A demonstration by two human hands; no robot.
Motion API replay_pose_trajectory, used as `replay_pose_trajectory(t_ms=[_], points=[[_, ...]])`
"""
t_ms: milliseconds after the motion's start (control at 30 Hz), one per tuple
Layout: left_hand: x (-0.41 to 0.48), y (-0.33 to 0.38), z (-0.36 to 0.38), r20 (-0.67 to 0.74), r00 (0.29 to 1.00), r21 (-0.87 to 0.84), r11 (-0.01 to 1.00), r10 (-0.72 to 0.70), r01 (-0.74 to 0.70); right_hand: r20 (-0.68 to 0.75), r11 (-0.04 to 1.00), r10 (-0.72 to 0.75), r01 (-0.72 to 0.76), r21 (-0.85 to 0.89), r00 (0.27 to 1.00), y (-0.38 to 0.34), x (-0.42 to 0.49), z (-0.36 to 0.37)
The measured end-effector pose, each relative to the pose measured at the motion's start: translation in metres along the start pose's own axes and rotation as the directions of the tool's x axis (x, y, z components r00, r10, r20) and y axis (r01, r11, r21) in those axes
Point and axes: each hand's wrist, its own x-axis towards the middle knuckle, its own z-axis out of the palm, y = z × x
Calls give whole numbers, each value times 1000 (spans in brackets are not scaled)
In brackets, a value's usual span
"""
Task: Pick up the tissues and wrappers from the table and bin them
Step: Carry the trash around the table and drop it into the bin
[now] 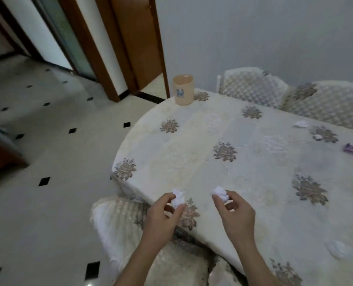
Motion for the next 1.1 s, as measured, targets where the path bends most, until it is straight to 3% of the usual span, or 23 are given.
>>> replay_pose_trajectory(t_ms=[267, 467, 833, 1100], points=[[-50, -50, -112, -372, 908, -34, 980, -192, 194, 307, 992, -111, 88, 90, 945, -44, -36, 116], [-78, -87, -188, -528, 820, -69, 974, -220, 217, 454, 972, -233, 222, 77, 860, -75, -72, 191], [-81, -171, -380, -624, 747, -123, 973, -230, 196, 527, 963, -236, 269, 15, 816, -152, -142, 385], [-54, -206, -478, -616, 762, -75, 978, -200, 196, 497, 956, -246, 293, -18, 832, -184, -157, 476]])
